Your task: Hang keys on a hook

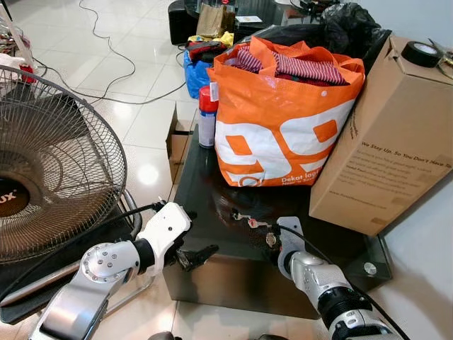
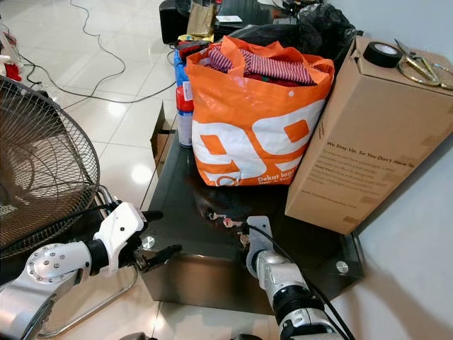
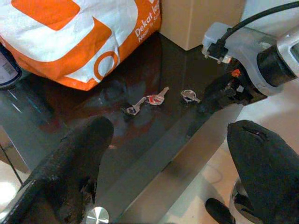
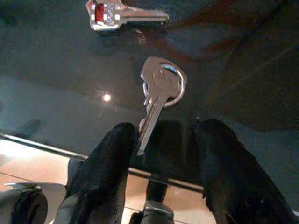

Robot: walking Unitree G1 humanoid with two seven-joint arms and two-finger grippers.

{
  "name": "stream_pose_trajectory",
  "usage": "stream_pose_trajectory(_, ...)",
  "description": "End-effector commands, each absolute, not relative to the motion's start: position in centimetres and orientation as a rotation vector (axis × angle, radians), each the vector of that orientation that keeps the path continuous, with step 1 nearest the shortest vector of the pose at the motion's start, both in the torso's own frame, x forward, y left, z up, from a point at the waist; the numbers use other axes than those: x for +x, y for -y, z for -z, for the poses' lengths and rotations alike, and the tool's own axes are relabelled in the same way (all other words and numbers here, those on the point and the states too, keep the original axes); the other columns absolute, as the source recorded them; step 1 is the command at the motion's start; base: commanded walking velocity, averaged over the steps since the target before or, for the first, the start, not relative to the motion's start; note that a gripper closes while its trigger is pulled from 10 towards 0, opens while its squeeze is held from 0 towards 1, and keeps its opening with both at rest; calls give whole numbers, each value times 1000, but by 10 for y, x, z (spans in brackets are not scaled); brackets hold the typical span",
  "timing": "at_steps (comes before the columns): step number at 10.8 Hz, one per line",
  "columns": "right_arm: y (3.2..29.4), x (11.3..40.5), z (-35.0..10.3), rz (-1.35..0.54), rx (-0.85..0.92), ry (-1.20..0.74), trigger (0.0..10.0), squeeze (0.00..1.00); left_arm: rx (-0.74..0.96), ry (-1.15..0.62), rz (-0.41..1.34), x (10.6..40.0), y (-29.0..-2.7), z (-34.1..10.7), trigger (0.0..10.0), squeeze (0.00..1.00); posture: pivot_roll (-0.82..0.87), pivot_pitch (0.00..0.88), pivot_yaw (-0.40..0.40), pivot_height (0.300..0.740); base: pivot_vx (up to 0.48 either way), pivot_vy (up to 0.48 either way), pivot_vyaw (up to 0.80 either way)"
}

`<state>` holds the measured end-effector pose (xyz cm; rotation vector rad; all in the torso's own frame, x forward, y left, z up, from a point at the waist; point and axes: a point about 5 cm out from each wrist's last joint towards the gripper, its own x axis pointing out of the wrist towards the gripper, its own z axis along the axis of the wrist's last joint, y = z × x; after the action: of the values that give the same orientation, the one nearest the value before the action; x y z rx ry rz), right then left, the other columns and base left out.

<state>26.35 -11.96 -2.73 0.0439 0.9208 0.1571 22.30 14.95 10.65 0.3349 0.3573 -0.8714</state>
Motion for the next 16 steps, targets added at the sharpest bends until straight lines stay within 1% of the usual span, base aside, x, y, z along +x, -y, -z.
stream_pose_trajectory(1,124,257,32,-139,29,-955,0,0,345,-342,878,222,-146,-110,10000,0,-43,0,-79,740,0,0,0)
stream_pose_trajectory(9,119,257,32,-157,69,-938,0,0,347,-341,872,223,-147,-109,10000,0,-36,0,-86,740,0,0,0)
stream_pose_trajectory(12,123,261,30,-167,60,-923,0,0,339,-308,859,228,-139,-112,10000,0,-40,0,-117,740,0,0,0)
stream_pose_trajectory(16,114,261,29,-186,89,-905,0,0,352,-316,872,227,-143,-112,10000,0,-38,0,-89,740,0,0,0)
